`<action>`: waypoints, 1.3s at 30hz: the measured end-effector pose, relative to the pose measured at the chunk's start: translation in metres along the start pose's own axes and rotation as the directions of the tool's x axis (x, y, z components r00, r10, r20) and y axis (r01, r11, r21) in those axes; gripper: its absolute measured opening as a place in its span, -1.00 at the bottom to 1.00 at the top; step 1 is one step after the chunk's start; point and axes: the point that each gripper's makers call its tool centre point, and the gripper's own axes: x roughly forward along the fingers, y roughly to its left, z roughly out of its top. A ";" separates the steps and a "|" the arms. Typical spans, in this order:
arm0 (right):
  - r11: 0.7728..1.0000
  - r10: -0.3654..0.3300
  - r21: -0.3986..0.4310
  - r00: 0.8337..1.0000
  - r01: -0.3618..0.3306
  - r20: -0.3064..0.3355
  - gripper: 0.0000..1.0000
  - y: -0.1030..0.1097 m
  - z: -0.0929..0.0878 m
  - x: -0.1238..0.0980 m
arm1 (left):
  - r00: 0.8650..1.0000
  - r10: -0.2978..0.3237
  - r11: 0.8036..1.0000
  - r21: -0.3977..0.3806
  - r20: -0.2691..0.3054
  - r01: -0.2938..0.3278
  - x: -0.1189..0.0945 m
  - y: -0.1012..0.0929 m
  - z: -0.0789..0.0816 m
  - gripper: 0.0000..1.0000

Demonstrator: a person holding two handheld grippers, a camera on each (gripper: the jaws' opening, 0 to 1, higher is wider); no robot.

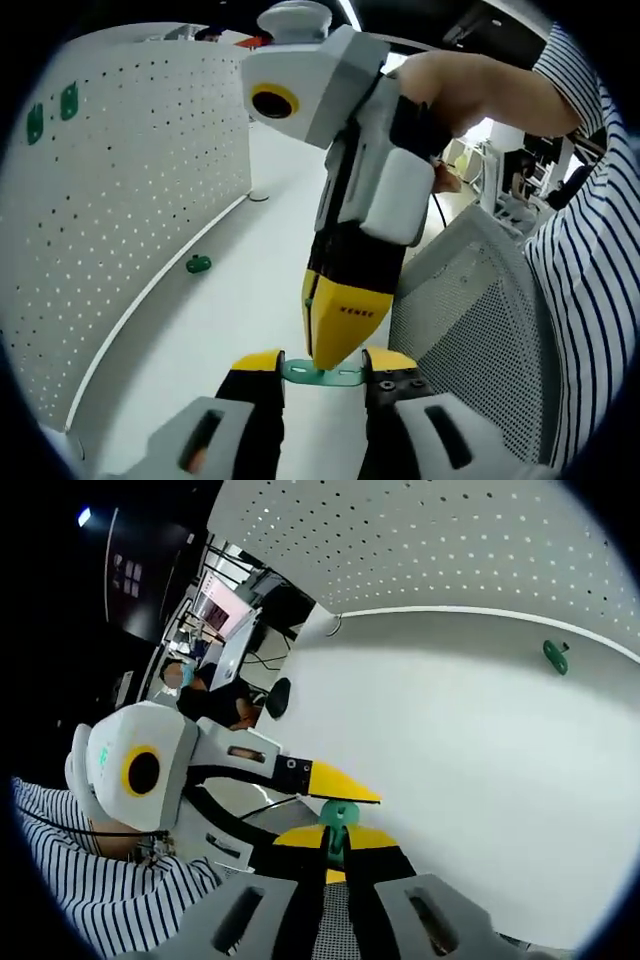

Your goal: Insert the hook assembly into the mounting plate slot until the hook locks in place.

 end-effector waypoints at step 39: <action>0.998 0.058 0.000 0.990 -0.058 0.131 -1.00 0.012 0.022 -0.008 | 0.994 0.032 0.994 -0.105 0.106 -0.020 -0.020 0.020 0.020 -0.09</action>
